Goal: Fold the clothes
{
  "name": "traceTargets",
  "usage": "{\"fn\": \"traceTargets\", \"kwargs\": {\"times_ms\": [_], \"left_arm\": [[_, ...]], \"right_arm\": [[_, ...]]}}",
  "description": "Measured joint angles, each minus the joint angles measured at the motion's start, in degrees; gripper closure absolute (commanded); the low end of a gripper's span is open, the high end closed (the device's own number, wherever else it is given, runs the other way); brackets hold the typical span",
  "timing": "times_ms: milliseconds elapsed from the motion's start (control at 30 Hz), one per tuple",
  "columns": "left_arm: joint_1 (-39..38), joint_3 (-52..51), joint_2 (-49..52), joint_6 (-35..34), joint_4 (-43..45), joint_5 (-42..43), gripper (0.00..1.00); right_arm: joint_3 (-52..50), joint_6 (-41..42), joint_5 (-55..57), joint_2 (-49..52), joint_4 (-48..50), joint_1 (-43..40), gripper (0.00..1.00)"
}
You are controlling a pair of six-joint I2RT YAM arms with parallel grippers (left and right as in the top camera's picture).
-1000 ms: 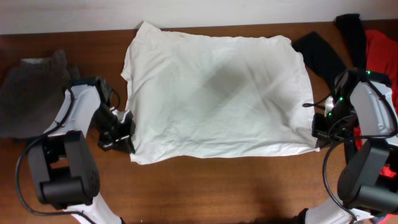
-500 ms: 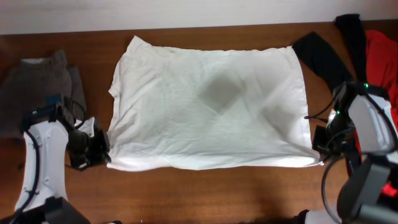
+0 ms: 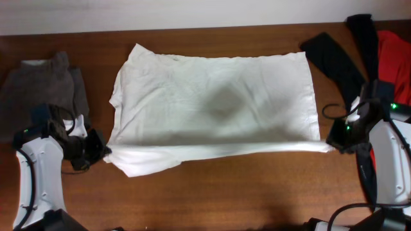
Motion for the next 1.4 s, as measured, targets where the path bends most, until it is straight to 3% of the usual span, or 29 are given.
{"fn": "traceTargets", "kwargs": {"times_ms": [367, 667, 867, 1400], "left_arm": [[-2.47, -0.04, -0.07, -4.09, 15.87, 2.49, 1.00], [-4.68, -0.04, 0.31, -4.68, 24.02, 2.62, 0.99], [-7.26, -0.02, 5.64, -4.72, 28.57, 2.43, 1.00], [-8.02, -0.04, 16.06, -4.92, 39.50, -2.29, 1.00]], "right_arm": [[0.00, -1.75, -4.46, 3.48, 13.92, 0.07, 0.96], [0.00, -1.79, -6.60, 6.93, 19.43, 1.03, 0.96], [0.00, -1.92, -6.69, 10.32, 23.61, 3.26, 0.88], [0.00, -1.92, -6.69, 15.19, 32.37, 5.27, 0.91]]}}
